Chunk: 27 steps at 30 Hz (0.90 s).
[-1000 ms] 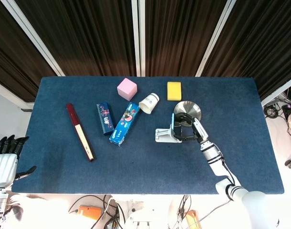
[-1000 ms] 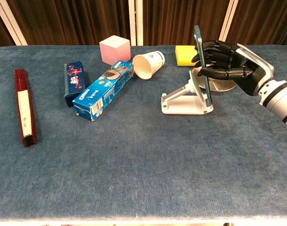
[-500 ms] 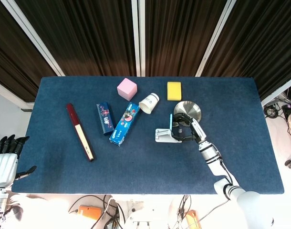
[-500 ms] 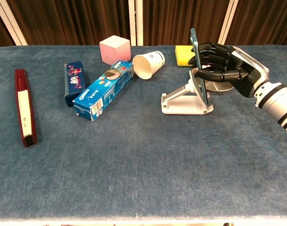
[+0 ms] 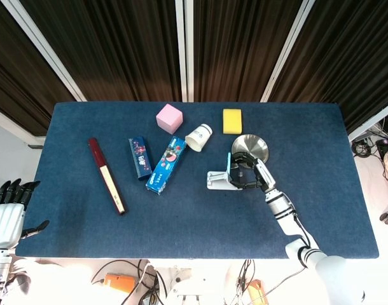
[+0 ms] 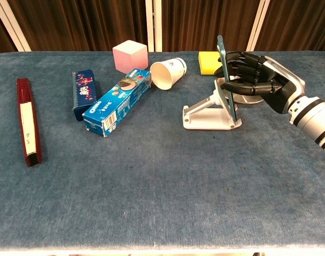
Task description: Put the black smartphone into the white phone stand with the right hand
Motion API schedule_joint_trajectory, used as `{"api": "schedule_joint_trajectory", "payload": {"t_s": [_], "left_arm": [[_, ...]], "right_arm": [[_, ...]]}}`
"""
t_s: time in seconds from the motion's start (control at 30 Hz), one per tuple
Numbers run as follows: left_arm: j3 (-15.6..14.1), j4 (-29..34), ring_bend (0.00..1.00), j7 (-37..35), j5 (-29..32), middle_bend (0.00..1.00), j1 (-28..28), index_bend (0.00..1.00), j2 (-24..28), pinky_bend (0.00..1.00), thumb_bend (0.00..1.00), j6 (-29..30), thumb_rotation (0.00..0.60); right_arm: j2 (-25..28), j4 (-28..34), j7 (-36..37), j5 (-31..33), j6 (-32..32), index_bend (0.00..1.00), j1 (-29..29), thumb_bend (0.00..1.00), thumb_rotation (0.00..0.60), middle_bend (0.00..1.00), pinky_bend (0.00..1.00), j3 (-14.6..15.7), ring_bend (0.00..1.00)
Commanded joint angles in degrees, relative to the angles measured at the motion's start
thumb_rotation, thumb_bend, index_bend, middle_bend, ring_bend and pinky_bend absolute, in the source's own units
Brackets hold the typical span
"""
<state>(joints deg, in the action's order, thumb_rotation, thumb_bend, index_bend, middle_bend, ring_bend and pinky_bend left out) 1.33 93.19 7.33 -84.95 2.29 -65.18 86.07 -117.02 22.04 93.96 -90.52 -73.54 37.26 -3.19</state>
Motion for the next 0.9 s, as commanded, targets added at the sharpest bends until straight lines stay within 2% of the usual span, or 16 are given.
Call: {"api": "schedule_joint_trajectory", "payload": {"t_s": [0.03, 0.63, 0.9], "left_arm": [[0.0, -0.2, 0.05, -0.1, 0.1, 0.16, -0.1, 0.13, -0.1, 0.00, 0.06, 0.0, 0.600], [0.0, -1.2, 0.05, -1.0, 0.2, 0.16, 0.1, 0.13, -0.5, 0.00, 0.06, -0.4, 0.600], [0.0, -1.6, 0.05, -1.4, 0.3, 0.16, 0.2, 0.13, -0.7, 0.00, 0.06, -0.6, 0.600]], "right_arm": [[-0.1, -0.1, -0.2, 0.0, 0.1, 0.52, 0.0, 0.30, 0.600, 0.44, 0.35, 0.1, 0.31], [-0.8, 0.0, -0.3, 0.1, -0.1, 0.47, 0.0, 0.29, 0.600, 0.41, 0.33, 0.5, 0.29], [-0.6, 0.1, -0.6, -0.3, 0.3, 0.36, -0.2, 0.24, 0.566, 0.34, 0.28, 1.2, 0.22]]}}
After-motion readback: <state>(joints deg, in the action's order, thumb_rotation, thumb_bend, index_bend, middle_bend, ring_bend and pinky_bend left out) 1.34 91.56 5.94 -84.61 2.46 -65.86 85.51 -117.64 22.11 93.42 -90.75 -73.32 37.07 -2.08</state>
